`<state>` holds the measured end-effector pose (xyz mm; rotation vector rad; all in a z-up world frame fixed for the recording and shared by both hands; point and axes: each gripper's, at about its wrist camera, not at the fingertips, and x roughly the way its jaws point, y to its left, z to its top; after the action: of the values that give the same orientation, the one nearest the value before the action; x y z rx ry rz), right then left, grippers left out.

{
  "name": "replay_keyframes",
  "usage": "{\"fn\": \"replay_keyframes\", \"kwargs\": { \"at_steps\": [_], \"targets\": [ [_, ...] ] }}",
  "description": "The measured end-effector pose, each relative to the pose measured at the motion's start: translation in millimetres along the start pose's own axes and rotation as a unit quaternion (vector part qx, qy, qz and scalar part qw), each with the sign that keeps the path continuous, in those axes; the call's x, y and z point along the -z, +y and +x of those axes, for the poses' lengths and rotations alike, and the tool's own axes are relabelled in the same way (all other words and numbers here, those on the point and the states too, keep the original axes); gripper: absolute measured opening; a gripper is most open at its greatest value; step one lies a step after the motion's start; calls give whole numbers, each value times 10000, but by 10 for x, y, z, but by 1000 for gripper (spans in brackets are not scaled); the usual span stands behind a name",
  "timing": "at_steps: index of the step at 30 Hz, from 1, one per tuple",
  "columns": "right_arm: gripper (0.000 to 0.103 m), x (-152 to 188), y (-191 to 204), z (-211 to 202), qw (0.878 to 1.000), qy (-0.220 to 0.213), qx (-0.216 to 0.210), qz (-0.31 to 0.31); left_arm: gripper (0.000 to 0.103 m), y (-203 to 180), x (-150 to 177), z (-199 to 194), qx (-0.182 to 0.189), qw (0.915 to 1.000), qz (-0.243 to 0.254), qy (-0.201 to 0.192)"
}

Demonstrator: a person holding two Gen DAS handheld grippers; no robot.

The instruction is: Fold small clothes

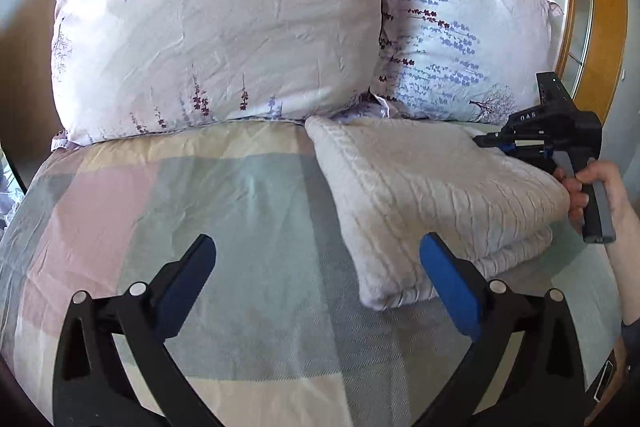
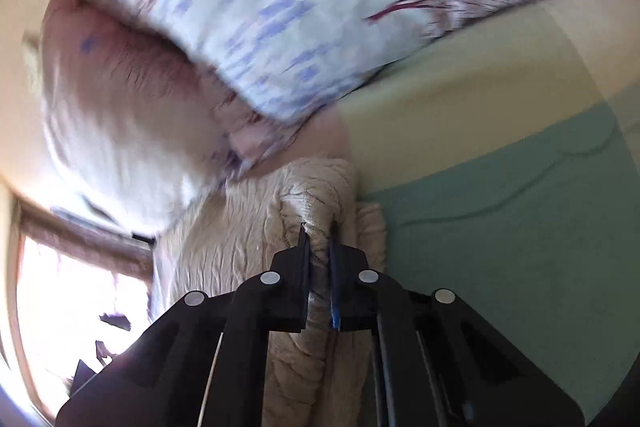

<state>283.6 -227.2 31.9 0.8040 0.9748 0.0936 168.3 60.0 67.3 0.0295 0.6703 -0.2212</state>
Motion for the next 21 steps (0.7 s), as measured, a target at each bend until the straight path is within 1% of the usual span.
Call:
{"fn": "replay_keyframes", "kwargs": {
  "at_steps": [1,2,4,5,6,7,8,9,10,11,12,13,14,15,16,17,18,19,20,21],
  "targets": [
    [8,-5,-21,0,10000,18,69,43,101,-6,52,-4,8,10000,49,18],
    [9,3,24,-12,9999,17,143,-46,101,-32,68,14,-41,9999,81,44],
    [12,100,170,-143,9989,-147,291,-327,101,-54,125,47,-189,9997,74,157],
    [15,185,260,-296,9982,-307,233,-468,101,-56,151,56,-203,9995,59,225],
    [18,261,317,-429,9975,-410,62,-571,101,-62,179,72,-190,9994,46,296],
    [34,402,386,-618,9957,-484,-333,-718,101,-75,214,83,-157,9992,52,353],
    [49,497,454,-727,9938,-499,-560,-826,101,-89,236,93,-148,9991,72,394],
    [50,647,516,-850,9909,-475,-755,-1013,101,-112,254,106,-159,9988,99,452],
    [50,745,535,-946,9888,-407,-851,-1156,101,-128,264,112,-168,9985,123,506],
    [50,911,564,-1003,9863,-208,-950,-1333,101,-144,272,112,-166,9984,131,522],
    [50,1022,593,-940,9853,-7,-954,-1414,101,-159,277,111,-160,9983,131,538],
    [50,1103,594,-834,9853,192,-888,-1448,101,-177,282,114,-151,9982,121,572],
    [50,1154,565,-700,9870,344,-639,-1435,101,-193,286,122,-166,9979,118,618],
    [49,1148,500,-560,9896,373,-216,-1370,101,-222,290,147,-227,9972,140,702],
    [39,1067,506,-419,9905,351,65,-1325,101,-251,297,182,-292,9962,184,800],
    [27,1015,424,-348,9917,309,253,-1223,101,-276,305,219,-332,9952,227,897],
    [27,1004,381,-367,9937,257,233,-1068,101,-297,319,260,-371,9937,260,1024],
    [29,1030,397,-438,9946,180,154,-1012,101,-311,332,283,-393,9930,265,1082],
    [43,1071,444,-515,9937,54,161,-1112,101,-318,352,303,-415,9924,265,1124],
    [55,1160,508,-671,9912,-165,259,-1288,101,-316,362,323,-453,9919,259,1159]
  ]
}}
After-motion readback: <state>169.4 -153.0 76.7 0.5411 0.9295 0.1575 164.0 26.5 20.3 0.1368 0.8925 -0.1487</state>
